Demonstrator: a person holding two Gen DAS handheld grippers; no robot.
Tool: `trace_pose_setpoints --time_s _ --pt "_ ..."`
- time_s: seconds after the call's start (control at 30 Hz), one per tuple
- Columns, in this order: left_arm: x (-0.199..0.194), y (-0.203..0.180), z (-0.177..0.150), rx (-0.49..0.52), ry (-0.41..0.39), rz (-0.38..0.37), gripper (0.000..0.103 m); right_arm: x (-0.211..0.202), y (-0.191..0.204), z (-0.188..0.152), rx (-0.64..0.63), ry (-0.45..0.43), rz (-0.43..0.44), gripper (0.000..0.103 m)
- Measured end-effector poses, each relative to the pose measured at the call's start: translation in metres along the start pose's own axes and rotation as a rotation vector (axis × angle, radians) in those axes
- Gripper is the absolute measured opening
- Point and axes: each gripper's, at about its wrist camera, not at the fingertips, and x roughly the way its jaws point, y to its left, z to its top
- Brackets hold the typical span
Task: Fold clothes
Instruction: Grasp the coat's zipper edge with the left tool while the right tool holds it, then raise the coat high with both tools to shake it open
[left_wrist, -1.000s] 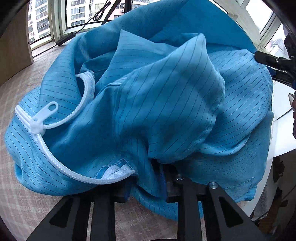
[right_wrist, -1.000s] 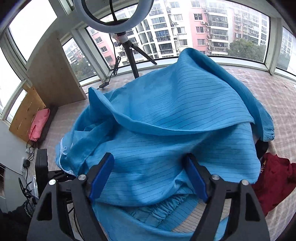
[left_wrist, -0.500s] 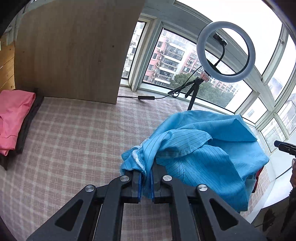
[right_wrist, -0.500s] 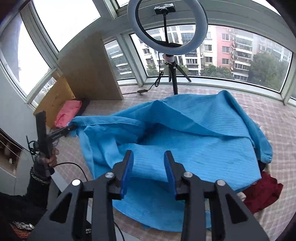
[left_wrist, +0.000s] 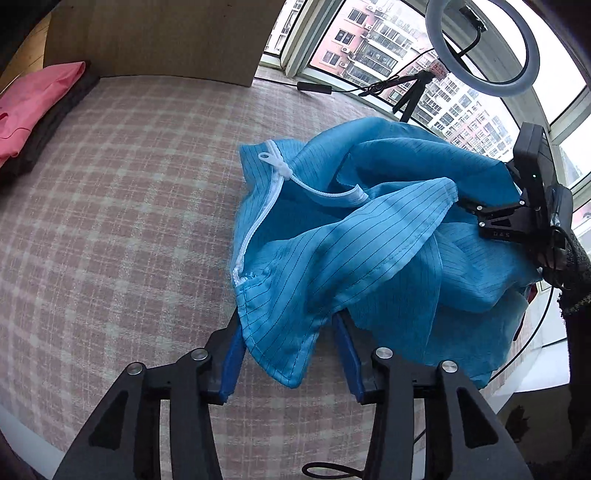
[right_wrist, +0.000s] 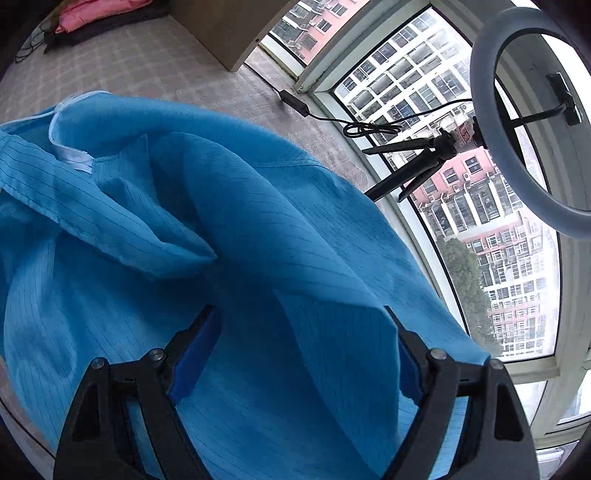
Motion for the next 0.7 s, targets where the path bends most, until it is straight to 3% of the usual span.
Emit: trace_pose_setpoints --time_s 0.03,0.1,0.17,0.23,0.3,0.33,0.37,0.43,0.47,0.53,0.7 --pt "-0.001 -0.008 -0.006 -0.004 0.001 -0.026 0.058 0.008 0.001 0.003 -0.010 -0.002 -0.006 0.083" --pt "0.005 -0.027 -0.011 0.009 0.025 -0.079 0.069 0.023 0.004 0.008 -0.030 -0.005 -0.017 0.072" --pt "0.019 -0.050 -0.009 0.051 0.035 -0.079 0.071 0.027 -0.008 0.012 0.047 0.001 0.076 0.030" --pt "0.038 -0.072 -0.003 0.084 0.041 -0.044 0.071 0.031 -0.019 0.014 0.117 0.000 0.117 0.019" --pt "0.062 -0.085 0.005 0.107 0.056 0.045 0.071 0.029 -0.024 0.014 0.153 -0.024 0.120 0.011" --pt "0.074 -0.088 0.009 0.112 0.066 0.088 0.068 0.027 -0.027 0.012 0.169 -0.038 0.122 0.004" --pt "0.080 -0.081 0.011 0.077 0.080 0.071 0.063 0.024 -0.029 0.010 0.185 -0.052 0.124 0.004" --pt "0.091 -0.066 0.016 0.001 0.109 0.027 0.009 0.005 -0.038 0.006 0.228 -0.118 0.113 0.002" --pt "0.087 -0.057 0.018 -0.037 0.101 -0.008 0.001 -0.004 -0.043 0.004 0.250 -0.151 0.107 0.002" --pt "0.073 -0.043 0.020 -0.092 0.062 -0.058 0.001 -0.032 -0.062 0.000 0.316 -0.223 0.092 0.001" --pt "-0.010 -0.039 0.027 -0.047 -0.158 -0.012 0.001 -0.120 -0.102 -0.011 0.439 -0.396 0.016 0.001"
